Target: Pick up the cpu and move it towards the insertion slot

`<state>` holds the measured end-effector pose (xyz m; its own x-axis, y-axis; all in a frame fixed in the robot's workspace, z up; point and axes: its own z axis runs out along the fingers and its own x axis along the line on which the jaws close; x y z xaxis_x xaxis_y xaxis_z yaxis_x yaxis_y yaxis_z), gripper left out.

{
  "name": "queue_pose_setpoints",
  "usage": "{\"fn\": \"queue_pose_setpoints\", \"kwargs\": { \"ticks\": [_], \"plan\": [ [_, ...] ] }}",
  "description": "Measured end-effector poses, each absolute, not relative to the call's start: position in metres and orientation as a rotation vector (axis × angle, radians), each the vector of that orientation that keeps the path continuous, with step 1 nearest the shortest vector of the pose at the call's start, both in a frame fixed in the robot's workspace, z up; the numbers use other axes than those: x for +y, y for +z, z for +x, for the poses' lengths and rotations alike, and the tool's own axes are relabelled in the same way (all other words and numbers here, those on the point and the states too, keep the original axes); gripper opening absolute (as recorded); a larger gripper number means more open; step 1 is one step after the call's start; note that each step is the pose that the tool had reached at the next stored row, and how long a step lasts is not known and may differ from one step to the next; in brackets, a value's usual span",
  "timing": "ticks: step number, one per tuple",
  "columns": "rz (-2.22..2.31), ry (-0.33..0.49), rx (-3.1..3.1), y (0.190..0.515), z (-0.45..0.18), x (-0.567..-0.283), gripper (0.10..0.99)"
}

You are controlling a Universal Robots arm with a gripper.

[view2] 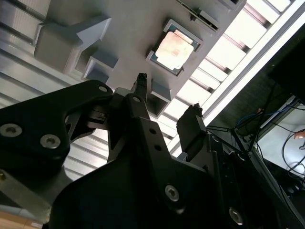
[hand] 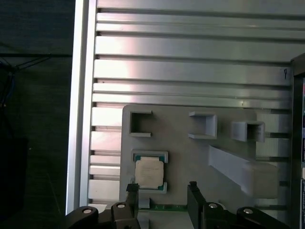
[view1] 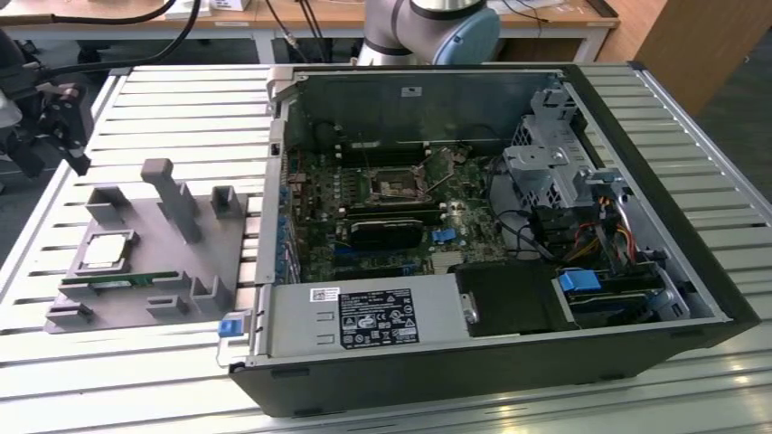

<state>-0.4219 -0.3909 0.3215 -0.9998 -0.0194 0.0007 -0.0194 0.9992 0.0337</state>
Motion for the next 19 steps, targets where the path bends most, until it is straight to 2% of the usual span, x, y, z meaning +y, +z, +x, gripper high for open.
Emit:
{"fn": "queue_pose_setpoints", "kwargs": {
  "ticks": [19],
  "plan": [
    [0.030,-0.053,-3.140,0.303,-0.426,-0.391,0.529]
  ]
}}
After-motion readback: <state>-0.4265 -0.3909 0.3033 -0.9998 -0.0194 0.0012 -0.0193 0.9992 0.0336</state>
